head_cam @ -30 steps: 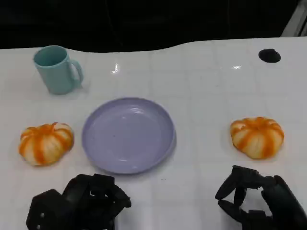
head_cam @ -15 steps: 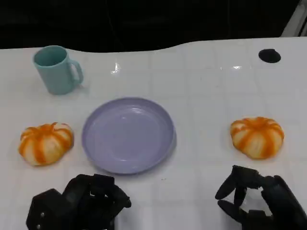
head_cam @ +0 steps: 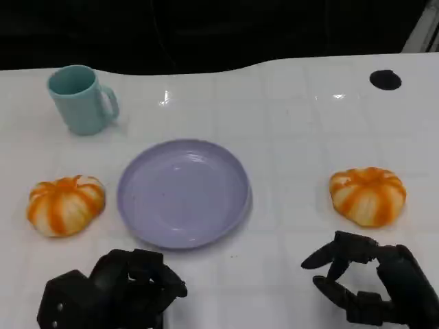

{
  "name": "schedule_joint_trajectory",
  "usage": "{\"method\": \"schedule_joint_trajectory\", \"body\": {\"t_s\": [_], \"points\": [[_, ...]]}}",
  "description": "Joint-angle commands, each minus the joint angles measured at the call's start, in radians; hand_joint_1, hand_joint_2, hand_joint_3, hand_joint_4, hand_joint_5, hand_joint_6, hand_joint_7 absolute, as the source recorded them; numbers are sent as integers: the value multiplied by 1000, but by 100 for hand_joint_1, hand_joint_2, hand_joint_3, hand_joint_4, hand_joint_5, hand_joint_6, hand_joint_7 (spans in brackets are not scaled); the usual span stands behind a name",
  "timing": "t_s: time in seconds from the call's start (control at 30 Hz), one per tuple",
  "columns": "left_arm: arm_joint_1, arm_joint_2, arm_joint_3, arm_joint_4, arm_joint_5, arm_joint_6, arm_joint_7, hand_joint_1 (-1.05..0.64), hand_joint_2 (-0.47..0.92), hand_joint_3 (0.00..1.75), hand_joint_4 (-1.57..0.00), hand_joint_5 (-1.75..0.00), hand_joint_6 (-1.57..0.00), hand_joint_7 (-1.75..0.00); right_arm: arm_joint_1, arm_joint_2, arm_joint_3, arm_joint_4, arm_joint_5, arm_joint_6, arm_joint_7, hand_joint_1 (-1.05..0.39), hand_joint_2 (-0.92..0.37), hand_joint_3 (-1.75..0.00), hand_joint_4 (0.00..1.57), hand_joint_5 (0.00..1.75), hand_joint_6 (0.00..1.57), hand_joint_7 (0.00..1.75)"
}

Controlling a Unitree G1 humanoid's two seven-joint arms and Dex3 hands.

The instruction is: Grasp the bread from the table and place it into the plate.

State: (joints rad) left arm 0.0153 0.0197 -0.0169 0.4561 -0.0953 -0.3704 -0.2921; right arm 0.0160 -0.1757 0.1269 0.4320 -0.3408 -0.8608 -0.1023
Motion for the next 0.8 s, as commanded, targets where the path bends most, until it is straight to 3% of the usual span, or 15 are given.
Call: {"method": "schedule_joint_trajectory", "body": {"t_s": [0.03,0.23,0.4,0.8], "points": [[-8,16,8,1,2,-2,-1,-105,56,62,-157,-117,-147,-64,-2,-28,-32,-58,-63,36,-47,-44,-74,-49,67,104,82,54],[-11,12,8,6,0,-6,-1,-105,55,62,-157,-117,-147,-64,-2,-77,-60,-168,-142,131,-60,-46,-91,-14,57,59,71,20],[-16,11,8,19,0,-9,-1,-105,55,62,-157,-117,-146,-64,-18,-137,-73,-225,-245,191,-98,-48,-92,-11,42,44,58,9],[-21,8,8,35,1,-17,1,-105,56,62,-157,-117,-147,-63,-30,-233,-50,-406,-425,474,-22,-51,-88,-2,15,27,36,0]]}}
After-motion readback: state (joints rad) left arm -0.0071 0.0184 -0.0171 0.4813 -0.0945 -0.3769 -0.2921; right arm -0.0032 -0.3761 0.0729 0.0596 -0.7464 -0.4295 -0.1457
